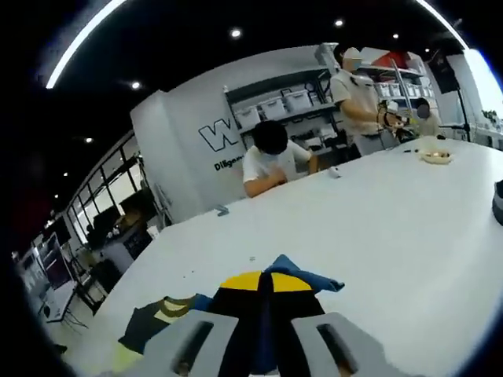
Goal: Fold the garment on the visible template until the final outline fits inside the template.
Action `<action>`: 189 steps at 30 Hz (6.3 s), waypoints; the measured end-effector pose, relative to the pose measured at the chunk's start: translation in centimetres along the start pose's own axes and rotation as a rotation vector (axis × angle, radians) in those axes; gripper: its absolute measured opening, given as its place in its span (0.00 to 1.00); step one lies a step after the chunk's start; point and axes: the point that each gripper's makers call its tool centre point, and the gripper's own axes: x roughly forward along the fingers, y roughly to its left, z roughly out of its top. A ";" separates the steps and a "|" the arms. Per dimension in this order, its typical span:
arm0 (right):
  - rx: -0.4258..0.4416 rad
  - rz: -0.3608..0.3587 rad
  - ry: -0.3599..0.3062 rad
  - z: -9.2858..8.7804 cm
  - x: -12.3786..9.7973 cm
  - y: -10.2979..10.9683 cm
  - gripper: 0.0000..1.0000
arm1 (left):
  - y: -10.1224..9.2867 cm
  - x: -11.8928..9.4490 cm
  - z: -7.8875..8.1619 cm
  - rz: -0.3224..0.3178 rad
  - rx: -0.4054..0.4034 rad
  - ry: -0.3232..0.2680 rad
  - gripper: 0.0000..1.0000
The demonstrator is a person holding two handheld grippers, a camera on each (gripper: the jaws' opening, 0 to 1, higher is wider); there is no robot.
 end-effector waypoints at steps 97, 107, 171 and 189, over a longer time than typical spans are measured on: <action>-0.233 0.486 0.571 -27.1 5.0 20.8 0.12 | 2.7 -1.1 -3.7 0.081 -0.018 0.097 0.40; -0.201 0.493 0.565 -26.9 6.5 22.4 0.08 | 2.7 -1.2 -3.8 0.087 -0.025 0.097 0.40; -0.517 0.443 0.453 -20.3 -0.8 13.5 0.63 | 3.2 0.7 -7.0 -0.002 0.156 0.271 0.61; -0.502 0.293 0.572 -21.9 -10.5 4.5 0.53 | 2.3 -0.2 -10.5 -0.056 0.150 0.406 0.56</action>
